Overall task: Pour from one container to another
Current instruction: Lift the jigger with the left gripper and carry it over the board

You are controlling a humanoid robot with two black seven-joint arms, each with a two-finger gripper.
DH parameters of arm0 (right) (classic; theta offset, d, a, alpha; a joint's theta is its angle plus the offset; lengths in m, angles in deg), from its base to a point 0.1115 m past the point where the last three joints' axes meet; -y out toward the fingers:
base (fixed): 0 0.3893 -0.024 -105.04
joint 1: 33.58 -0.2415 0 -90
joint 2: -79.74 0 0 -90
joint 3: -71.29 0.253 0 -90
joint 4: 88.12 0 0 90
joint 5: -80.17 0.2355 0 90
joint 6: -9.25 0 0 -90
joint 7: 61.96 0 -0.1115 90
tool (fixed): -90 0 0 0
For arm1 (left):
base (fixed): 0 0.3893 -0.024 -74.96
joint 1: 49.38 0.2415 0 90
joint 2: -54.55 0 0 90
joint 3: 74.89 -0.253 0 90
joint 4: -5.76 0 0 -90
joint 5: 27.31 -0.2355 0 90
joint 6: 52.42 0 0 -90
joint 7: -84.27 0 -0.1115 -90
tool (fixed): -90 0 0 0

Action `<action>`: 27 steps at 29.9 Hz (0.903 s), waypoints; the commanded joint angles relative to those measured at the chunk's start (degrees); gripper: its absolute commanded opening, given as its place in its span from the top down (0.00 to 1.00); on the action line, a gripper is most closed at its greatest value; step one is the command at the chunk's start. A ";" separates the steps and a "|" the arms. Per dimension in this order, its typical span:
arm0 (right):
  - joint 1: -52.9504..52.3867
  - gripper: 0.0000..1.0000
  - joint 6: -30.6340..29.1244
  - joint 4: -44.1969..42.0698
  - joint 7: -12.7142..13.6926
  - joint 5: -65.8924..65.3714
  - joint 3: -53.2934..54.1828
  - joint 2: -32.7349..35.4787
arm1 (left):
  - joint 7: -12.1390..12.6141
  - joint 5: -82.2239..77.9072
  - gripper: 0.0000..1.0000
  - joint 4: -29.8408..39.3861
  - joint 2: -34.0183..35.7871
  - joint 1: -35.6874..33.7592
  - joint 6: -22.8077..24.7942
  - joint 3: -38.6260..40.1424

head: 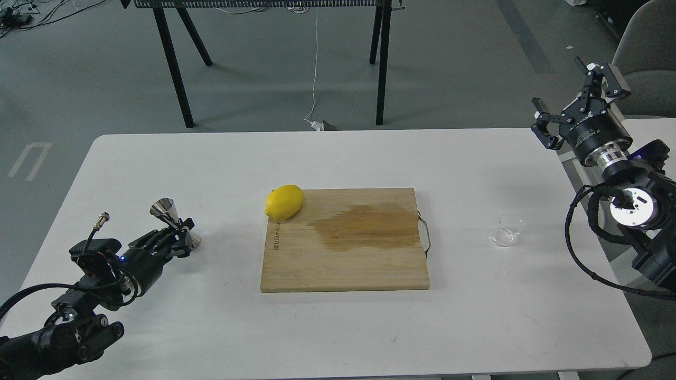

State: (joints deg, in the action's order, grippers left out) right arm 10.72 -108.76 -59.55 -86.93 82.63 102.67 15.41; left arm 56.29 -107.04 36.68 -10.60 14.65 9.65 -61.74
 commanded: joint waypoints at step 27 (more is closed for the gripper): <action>-5.71 0.01 0.00 -5.63 1.23 -0.09 -0.44 -0.18 | -0.02 -0.16 0.82 0.80 -4.80 -25.53 -0.07 -2.24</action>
State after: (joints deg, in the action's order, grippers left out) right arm 6.49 -108.75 -64.95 -86.18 82.63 102.35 15.26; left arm 56.27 -107.13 37.56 -11.74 -8.29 9.57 -62.05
